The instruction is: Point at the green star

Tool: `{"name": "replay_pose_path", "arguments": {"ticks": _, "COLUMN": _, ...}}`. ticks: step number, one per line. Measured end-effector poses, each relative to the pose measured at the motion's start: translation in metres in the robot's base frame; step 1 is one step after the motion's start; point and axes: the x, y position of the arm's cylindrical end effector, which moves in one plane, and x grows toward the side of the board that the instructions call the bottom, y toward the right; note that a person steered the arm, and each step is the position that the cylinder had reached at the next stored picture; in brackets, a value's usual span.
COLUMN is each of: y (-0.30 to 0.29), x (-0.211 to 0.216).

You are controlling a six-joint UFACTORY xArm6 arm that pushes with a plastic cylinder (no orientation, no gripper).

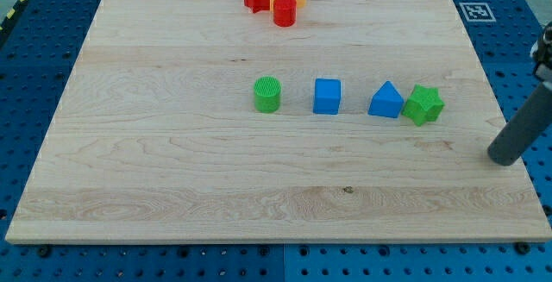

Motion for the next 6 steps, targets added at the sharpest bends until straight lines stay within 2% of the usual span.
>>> {"name": "replay_pose_path", "arguments": {"ticks": 2, "y": -0.061, "x": -0.024}}
{"name": "replay_pose_path", "arguments": {"ticks": 4, "y": -0.059, "x": -0.044}}
{"name": "replay_pose_path", "arguments": {"ticks": 6, "y": -0.059, "x": -0.045}}
